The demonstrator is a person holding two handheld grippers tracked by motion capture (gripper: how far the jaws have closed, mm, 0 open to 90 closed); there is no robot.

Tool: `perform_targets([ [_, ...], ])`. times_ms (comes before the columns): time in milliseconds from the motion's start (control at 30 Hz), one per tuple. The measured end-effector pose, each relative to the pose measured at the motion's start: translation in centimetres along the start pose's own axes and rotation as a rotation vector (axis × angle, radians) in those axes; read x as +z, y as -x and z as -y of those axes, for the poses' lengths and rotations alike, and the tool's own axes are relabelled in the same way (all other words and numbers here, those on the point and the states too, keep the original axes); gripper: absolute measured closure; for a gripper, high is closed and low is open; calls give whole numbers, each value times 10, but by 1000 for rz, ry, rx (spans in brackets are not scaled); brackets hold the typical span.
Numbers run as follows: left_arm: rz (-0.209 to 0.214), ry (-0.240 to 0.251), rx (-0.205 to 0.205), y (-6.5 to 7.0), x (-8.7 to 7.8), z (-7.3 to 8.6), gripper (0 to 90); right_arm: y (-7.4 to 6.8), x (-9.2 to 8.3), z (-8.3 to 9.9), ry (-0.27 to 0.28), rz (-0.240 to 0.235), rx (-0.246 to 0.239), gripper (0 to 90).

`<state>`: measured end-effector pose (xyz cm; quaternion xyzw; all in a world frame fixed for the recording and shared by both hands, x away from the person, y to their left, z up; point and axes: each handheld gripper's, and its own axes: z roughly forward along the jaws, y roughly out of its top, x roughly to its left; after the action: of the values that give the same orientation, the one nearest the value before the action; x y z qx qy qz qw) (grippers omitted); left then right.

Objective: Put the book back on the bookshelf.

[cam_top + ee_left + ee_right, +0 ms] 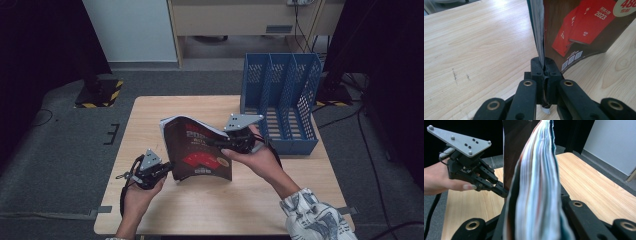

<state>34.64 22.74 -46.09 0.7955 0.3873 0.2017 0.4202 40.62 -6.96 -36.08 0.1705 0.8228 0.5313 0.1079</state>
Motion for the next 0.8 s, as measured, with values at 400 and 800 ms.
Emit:
perform_targets([
  [400,7,6,-6,0,0,0,872,-2,4,0,-8,23,-17,830],
  [800,-38,5,-57,-5,7,7,488,-3,0,-2,-36,37,-37,870],
])
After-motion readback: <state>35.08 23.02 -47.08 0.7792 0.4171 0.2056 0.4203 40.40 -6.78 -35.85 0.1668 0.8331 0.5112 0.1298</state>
